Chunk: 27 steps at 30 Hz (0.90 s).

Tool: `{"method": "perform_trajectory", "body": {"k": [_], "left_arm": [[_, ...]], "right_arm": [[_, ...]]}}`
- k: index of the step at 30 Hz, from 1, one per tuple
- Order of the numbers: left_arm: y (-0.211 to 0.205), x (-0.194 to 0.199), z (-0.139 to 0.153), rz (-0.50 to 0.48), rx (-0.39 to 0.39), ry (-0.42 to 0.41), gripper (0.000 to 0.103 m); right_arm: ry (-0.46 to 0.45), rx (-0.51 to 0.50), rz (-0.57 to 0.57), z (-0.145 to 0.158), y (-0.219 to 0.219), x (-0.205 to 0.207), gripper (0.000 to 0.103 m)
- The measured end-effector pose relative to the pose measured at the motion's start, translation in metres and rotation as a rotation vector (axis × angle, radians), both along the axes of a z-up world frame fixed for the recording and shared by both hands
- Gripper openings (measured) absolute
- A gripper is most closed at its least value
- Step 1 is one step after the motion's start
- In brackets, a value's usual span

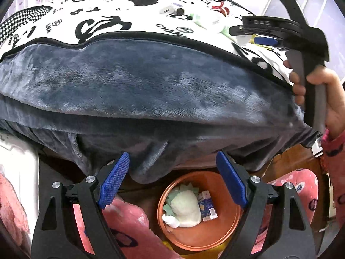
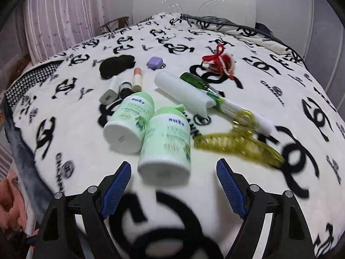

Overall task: Collect trash
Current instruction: 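Grasp the green-capped bottle with the right tool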

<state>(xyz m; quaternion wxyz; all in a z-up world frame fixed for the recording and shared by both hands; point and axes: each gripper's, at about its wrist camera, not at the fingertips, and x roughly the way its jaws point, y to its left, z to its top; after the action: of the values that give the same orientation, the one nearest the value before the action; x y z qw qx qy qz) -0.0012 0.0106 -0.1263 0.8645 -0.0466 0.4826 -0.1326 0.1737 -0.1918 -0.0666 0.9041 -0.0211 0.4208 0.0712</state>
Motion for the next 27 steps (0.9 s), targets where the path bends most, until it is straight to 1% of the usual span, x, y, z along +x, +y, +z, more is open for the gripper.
{"method": "perform_trajectory", "body": {"k": [1, 2, 3, 4, 5, 7, 9, 14, 18, 20, 22, 24, 27], "left_arm": [[0.0, 0.001, -0.001, 0.004, -0.001, 0.001, 0.081], [0.001, 0.003, -0.001, 0.007, -0.002, 0.002, 0.081], [0.001, 0.006, 0.0, 0.008, -0.003, 0.003, 0.081], [0.001, 0.008, 0.0, 0.008, -0.004, 0.003, 0.081], [0.0, 0.01, 0.001, 0.008, -0.004, 0.002, 0.081], [-0.003, 0.015, 0.004, 0.002, -0.002, -0.003, 0.081], [-0.005, 0.018, 0.008, -0.001, -0.006, -0.007, 0.081], [-0.014, 0.035, 0.022, -0.003, -0.011, -0.029, 0.081], [-0.023, 0.057, 0.043, 0.019, -0.029, -0.086, 0.082], [-0.03, 0.071, 0.051, 0.037, -0.034, -0.087, 0.084], [-0.037, 0.081, 0.06, 0.063, -0.013, -0.065, 0.084], [-0.039, 0.08, 0.067, 0.075, -0.005, -0.047, 0.084], [-0.04, 0.057, 0.079, 0.045, -0.012, -0.052, 0.084]], "right_arm": [[0.006, -0.013, -0.004, -0.003, 0.003, 0.006, 0.076], [0.007, -0.018, -0.008, -0.005, 0.004, 0.01, 0.068], [0.014, -0.014, -0.005, -0.006, 0.005, 0.015, 0.062], [0.023, -0.002, -0.001, -0.008, 0.006, 0.018, 0.052], [0.034, 0.024, 0.002, -0.009, 0.004, 0.021, 0.047], [0.03, 0.035, -0.003, -0.008, 0.003, 0.02, 0.047], [0.004, 0.038, 0.001, -0.005, 0.002, 0.013, 0.047], [-0.053, 0.116, 0.017, 0.009, -0.014, -0.014, 0.046], [-0.118, 0.196, 0.006, 0.03, -0.04, -0.047, 0.046], [-0.163, 0.216, -0.005, 0.043, -0.055, -0.068, 0.047], [-0.186, 0.246, -0.003, 0.05, -0.067, -0.084, 0.047], [-0.215, 0.265, -0.007, 0.058, -0.08, -0.103, 0.047], [-0.254, 0.27, -0.002, 0.067, -0.093, -0.122, 0.047]]}}
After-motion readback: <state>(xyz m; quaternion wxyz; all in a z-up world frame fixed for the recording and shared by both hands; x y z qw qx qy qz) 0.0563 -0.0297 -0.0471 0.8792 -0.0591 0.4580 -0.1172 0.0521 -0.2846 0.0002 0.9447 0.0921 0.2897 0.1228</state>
